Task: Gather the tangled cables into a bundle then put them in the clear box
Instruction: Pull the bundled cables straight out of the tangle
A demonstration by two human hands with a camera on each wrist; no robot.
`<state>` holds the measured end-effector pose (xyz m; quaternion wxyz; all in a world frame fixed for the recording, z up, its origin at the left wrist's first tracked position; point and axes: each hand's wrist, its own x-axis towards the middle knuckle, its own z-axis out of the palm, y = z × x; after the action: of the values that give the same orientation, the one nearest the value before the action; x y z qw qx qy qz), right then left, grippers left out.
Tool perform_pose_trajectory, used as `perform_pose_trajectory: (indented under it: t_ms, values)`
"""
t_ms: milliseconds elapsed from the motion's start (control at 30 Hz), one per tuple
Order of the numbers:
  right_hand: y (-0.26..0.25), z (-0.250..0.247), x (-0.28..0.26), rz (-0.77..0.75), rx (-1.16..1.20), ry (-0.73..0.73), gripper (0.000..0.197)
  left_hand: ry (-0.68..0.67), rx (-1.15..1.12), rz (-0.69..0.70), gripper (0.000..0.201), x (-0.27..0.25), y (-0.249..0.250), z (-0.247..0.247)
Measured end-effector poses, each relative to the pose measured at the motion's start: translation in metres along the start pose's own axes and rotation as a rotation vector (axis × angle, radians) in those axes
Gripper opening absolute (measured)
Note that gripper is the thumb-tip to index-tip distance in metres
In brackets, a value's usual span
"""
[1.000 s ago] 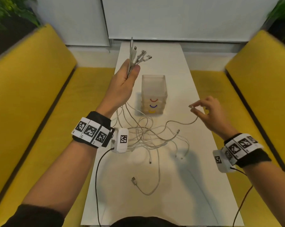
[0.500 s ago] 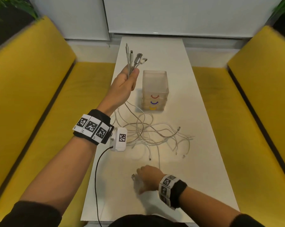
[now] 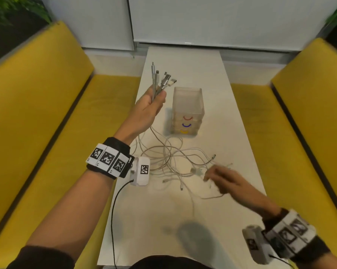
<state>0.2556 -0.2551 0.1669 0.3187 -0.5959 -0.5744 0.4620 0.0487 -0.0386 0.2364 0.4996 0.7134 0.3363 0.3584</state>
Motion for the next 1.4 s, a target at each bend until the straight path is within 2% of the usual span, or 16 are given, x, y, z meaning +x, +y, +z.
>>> perform_pose_trajectory:
  t_ms: [100, 200, 267, 367, 433, 533, 767, 933, 1033, 1167, 1300, 1400]
  values:
    - [-0.055, -0.028, 0.001, -0.091, 0.225, 0.169, 0.034, -0.076, -0.066, 0.046, 0.016, -0.002, 0.002, 0.015]
    - [-0.094, -0.047, 0.009, -0.152, 0.351, 0.249, 0.020, -0.198, -0.192, 0.100, 0.014, -0.006, 0.015, 0.031]
    - [-0.111, -0.053, 0.019, -0.173, 0.322, 0.246, 0.017, -0.276, -0.290, 0.112, 0.013, -0.010, 0.029, 0.042]
    - [-0.121, -0.054, 0.037, -0.215, 0.148, 0.209, 0.022, -0.349, -0.425, 0.040, 0.021, -0.014, 0.052, 0.060]
    - [-0.124, -0.053, 0.047, -0.229, 0.084, 0.219, 0.023, -0.306, -0.460, -0.002, 0.027, -0.014, 0.063, 0.072]
    - [-0.122, -0.050, 0.054, -0.220, 0.033, 0.259, 0.021, -0.115, -0.397, -0.029, 0.021, -0.010, 0.063, 0.083]
    - [-0.098, -0.043, 0.065, -0.203, 0.144, 0.240, 0.010, 0.013, -0.354, -0.057, 0.023, -0.008, 0.043, 0.096]
    - [-0.076, -0.041, 0.072, -0.297, 0.024, 0.350, 0.027, 0.152, -0.420, -0.052, 0.029, -0.010, 0.045, 0.100]
    - [-0.046, -0.039, 0.068, -0.260, -0.027, 0.334, 0.033, 0.243, -0.613, -0.030, 0.025, -0.001, 0.052, 0.083]
    - [-0.009, -0.041, 0.063, -0.166, -0.045, 0.336, 0.034, 0.181, -0.878, -0.002, 0.023, 0.004, 0.066, 0.054]
    - [0.019, -0.043, 0.065, -0.123, -0.069, 0.325, 0.031, 0.085, -0.879, -0.017, 0.024, 0.002, 0.071, 0.051]
    - [0.055, -0.054, 0.068, 0.075, -0.205, 0.251, 0.019, 0.009, -0.876, 0.023, 0.019, 0.002, 0.073, 0.053]
